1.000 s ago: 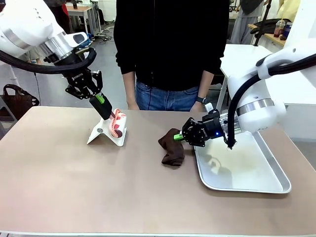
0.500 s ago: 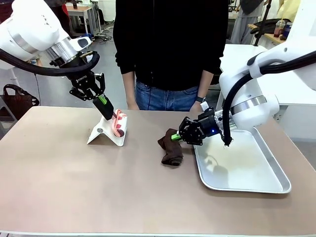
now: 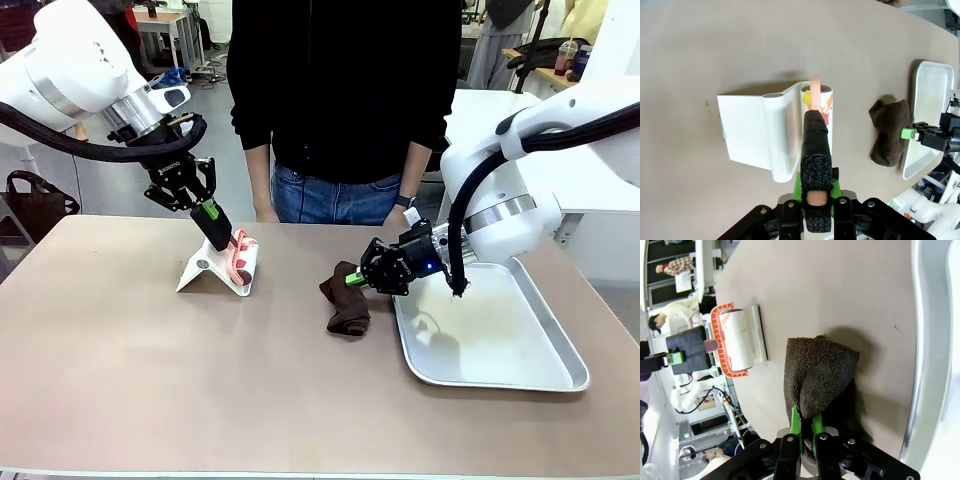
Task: Clean the surface of the table.
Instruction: Return the Lint Roller and towel to their original positions.
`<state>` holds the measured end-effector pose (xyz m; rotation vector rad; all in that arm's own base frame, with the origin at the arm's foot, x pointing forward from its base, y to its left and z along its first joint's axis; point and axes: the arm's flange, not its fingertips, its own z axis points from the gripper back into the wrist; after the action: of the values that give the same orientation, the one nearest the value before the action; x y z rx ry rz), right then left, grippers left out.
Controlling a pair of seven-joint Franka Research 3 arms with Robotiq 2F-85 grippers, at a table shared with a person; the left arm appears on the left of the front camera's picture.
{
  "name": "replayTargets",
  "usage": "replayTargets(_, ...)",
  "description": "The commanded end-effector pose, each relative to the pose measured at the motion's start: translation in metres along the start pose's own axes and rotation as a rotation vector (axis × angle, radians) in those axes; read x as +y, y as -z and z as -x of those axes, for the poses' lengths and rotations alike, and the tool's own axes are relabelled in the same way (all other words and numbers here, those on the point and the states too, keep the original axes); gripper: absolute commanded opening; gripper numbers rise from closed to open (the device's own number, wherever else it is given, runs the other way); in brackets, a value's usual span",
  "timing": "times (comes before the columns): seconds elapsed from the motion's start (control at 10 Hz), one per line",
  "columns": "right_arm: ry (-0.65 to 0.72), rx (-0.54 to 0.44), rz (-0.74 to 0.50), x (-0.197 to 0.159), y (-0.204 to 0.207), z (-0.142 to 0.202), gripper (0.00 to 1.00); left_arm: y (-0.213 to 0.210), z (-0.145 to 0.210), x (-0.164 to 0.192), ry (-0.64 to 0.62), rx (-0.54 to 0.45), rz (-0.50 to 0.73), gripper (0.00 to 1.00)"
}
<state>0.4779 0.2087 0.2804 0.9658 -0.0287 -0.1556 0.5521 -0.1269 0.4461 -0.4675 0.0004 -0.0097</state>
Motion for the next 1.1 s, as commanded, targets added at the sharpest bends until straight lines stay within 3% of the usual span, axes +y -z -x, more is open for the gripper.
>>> replayTargets(0.0,0.011,0.013,0.006,0.008,0.004,-0.006,0.1,0.0,-0.008,-0.003,-0.024,0.005,-0.029,0.22)
replayTargets(0.8,0.001,0.021,0.0,0.005,0.007,-0.006,0.1,0.016,-0.015,0.002,-0.064,0.028,-0.045,0.22)
replayTargets(0.9,0.004,0.026,0.002,0.005,0.007,-0.006,0.1,0.016,-0.016,0.0,-0.063,0.035,-0.046,0.29)
replayTargets(1.0,0.008,0.03,0.001,0.005,0.008,-0.006,0.37,0.016,-0.015,0.0,-0.06,0.038,-0.047,0.8)
